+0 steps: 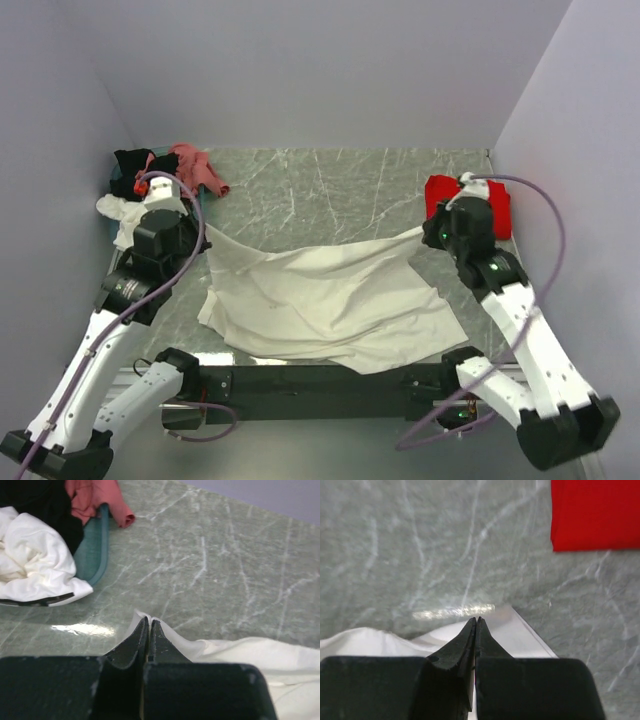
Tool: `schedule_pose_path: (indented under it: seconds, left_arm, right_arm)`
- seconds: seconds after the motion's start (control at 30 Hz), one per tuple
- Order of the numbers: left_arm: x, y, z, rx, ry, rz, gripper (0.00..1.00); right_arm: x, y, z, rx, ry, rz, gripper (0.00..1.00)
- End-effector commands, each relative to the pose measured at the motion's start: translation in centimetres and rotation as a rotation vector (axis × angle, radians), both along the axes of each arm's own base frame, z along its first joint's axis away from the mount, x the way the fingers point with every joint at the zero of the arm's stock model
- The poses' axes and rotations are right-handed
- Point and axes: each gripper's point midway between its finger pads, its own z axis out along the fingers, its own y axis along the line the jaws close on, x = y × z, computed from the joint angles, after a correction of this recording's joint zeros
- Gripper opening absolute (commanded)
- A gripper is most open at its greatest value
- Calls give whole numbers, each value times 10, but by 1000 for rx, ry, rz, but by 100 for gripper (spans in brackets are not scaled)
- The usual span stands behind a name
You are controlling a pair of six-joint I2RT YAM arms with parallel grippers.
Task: Fold and stack the t-shirts
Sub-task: Flatten the tshirt out
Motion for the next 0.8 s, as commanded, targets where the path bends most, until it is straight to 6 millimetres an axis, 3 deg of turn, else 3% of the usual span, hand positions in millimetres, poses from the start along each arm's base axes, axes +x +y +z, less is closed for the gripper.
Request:
schedule_pose_path:
  seconds: [0.0, 0.07, 0.1, 0.17, 0.2, 0.3, 0.4, 0.47, 0.57, 0.67, 0.7, 0.73, 0.77]
  left_arm:
    - [-6, -14, 64, -90, -168, -92, 1]
    - [-13, -22, 80, -119, -196, -146, 1]
    - [-20, -30, 100, -148, -230, -196, 1]
    - [-30, -37, 121, -175, -268, -251, 1]
    - [-38, -38, 143, -196, -314, -275, 1]
    - [-57, -44, 179, -238, -399, -344, 1]
    - [-82, -47, 224, -289, -504, -405, 1]
    - [-89, -49, 235, -312, -537, -428, 1]
    - [-77, -52, 230, -340, -532, -413, 1]
    - [-35, -60, 194, -328, -424, -360, 1]
    - [-9, -67, 168, -307, -343, -338, 1]
    - [4, -72, 155, -295, -303, -335, 1]
    - [21, -66, 146, -270, -275, -270, 1]
  right_arm:
    - [-20, -14, 86, -2, -217, -10, 0]
    - [-36, -19, 115, 13, -291, -12, 0]
    - [-45, -20, 136, 22, -330, -4, 0]
    - [-62, -22, 163, 42, -397, 11, 0]
    - [-68, -21, 174, 47, -419, 23, 0]
    - [-96, -23, 229, 83, -551, 51, 0]
    - [-117, -25, 263, 107, -645, 73, 0]
    - [-124, -24, 274, 115, -686, 88, 0]
    - [-111, -21, 271, 111, -683, 89, 0]
    - [-75, -12, 240, 85, -593, 89, 0]
    - [-60, -9, 225, 79, -563, 85, 0]
    - [-39, -6, 208, 63, -508, 75, 0]
    - [-26, -5, 202, 62, -494, 65, 0]
